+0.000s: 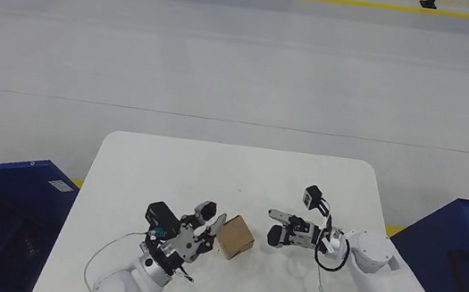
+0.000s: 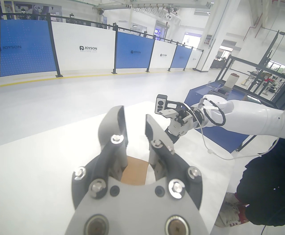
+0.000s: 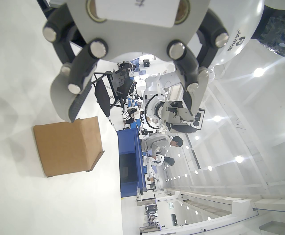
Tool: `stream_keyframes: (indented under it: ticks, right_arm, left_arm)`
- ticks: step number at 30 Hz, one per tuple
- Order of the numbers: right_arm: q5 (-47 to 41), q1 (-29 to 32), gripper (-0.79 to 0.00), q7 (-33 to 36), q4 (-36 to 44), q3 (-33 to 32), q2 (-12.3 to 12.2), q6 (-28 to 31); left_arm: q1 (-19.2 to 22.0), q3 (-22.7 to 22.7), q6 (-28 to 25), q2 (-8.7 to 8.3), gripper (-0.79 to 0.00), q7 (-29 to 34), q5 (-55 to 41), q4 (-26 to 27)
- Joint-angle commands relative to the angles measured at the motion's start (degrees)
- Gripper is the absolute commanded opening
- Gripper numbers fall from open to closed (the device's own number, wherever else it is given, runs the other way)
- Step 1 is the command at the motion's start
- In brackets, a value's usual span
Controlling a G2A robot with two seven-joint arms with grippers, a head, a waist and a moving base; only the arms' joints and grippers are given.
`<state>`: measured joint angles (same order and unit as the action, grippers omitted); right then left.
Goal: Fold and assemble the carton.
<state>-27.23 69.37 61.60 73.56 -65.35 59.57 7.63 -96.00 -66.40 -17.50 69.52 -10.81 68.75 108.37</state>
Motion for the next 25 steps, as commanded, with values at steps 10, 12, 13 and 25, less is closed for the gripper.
stream_keyframes:
  ticks: [10,12,13,25]
  right_arm:
    - [0.0,0.0,0.000,0.0,0.0,0.0,0.0,0.0]
    - [0.0,0.0,-0.001,0.0,0.0,0.0,0.0,0.0]
    - [0.0,0.0,-0.001,0.0,0.0,0.0,0.0,0.0]
    - [0.0,0.0,0.000,0.0,0.0,0.0,0.0,0.0]
  left_arm:
    - [0.0,0.0,0.0,0.00,-0.061,0.0,0.0,0.0]
    - [0.0,0.0,0.0,0.00,-0.021,0.0,0.0,0.0]
    - [0.0,0.0,0.0,0.00,-0.011,0.0,0.0,0.0]
    - [0.0,0.0,0.0,0.00,0.000,0.0,0.0,0.0]
